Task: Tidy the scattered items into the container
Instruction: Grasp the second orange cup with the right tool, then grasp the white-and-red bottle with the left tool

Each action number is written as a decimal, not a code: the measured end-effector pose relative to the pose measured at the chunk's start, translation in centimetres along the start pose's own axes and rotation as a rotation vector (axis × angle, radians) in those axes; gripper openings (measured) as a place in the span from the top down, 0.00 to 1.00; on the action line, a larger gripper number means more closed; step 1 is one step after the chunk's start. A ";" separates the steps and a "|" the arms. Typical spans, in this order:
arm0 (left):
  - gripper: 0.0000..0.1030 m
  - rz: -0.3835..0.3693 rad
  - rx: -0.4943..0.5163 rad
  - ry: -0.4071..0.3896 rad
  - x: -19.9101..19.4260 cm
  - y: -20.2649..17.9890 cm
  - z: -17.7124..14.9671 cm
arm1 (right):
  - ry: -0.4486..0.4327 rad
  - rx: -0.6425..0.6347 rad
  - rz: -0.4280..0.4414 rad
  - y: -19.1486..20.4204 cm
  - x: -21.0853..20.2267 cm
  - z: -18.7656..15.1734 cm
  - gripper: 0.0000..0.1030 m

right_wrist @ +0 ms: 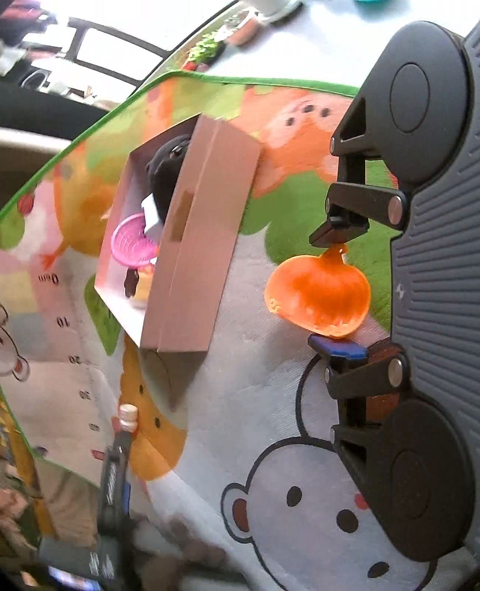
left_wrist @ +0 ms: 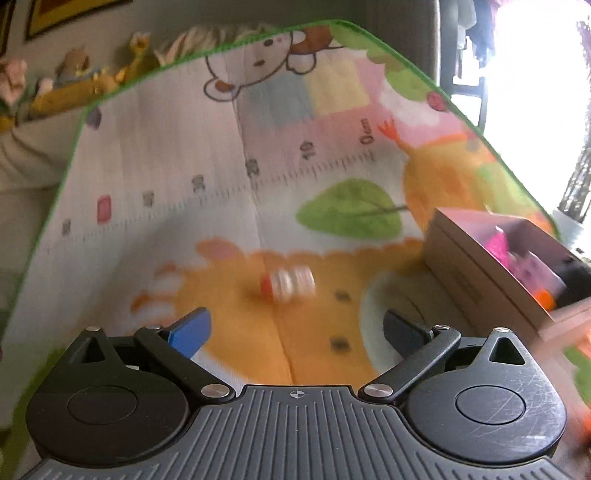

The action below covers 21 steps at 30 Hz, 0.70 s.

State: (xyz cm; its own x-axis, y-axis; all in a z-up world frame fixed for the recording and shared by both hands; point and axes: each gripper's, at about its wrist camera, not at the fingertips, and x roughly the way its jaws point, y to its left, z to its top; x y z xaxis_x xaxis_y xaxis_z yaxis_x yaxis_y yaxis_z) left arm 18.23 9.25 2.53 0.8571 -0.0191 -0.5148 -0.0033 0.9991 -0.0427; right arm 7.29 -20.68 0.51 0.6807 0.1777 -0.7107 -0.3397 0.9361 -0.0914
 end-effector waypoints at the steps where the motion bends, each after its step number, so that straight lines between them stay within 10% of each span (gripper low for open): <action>1: 0.01 0.011 0.003 0.000 1.0 0.0 0.6 | -0.012 0.008 -0.001 -0.2 0.0 -0.2 0.50; 7: 0.06 0.072 0.069 0.049 6.1 -1.2 1.9 | -0.060 0.033 -0.013 -0.8 0.1 -0.8 0.47; 10: 0.37 0.096 0.077 0.096 7.4 -1.6 1.8 | -0.078 0.054 -0.002 -1.3 0.5 -1.2 0.45; 21: 0.51 0.095 0.057 0.157 6.7 -1.8 1.8 | -0.132 0.070 0.072 -2.0 0.3 -1.8 0.30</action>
State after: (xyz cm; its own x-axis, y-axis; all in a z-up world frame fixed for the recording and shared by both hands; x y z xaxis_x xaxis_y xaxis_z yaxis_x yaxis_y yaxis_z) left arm 24.90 7.43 0.73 0.7637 0.0737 -0.6413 -0.0469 0.9972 0.0588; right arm 7.01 -23.07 -0.80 0.7370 0.2788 -0.6157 -0.3477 0.9376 0.0084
